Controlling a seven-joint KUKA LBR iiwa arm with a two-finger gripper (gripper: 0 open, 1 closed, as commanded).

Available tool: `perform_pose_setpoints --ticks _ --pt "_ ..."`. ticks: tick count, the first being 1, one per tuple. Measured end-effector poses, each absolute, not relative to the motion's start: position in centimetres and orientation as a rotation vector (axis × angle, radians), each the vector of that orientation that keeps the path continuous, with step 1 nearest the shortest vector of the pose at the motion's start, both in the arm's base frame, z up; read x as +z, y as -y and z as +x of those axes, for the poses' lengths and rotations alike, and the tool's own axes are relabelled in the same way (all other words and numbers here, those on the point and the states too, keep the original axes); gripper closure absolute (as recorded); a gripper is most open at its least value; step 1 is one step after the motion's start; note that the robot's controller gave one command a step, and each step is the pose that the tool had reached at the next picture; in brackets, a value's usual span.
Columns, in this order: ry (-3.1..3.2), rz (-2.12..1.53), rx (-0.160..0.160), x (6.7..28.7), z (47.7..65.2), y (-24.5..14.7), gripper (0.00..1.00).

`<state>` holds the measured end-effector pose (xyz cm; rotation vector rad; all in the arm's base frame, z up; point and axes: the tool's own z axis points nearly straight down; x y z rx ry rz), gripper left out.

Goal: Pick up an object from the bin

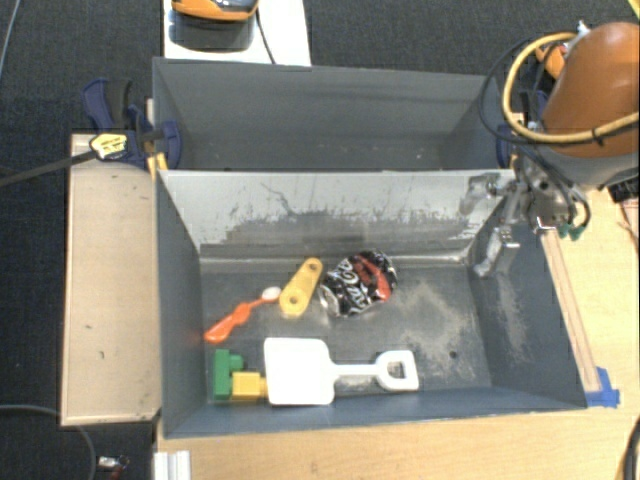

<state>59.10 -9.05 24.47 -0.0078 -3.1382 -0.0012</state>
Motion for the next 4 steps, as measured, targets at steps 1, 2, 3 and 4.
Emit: perform_pose_setpoints --ticks 1,2,3,4 --pt "3.146 -0.003 0.001 25.0 59.2 9.0 0.00" --pt "3.137 0.246 0.001 20.1 56.2 1.6 0.00" --pt "3.145 -0.194 0.001 17.8 54.0 -0.6 0.00" --pt "3.147 -0.179 -0.001 15.2 56.2 -2.3 0.00"
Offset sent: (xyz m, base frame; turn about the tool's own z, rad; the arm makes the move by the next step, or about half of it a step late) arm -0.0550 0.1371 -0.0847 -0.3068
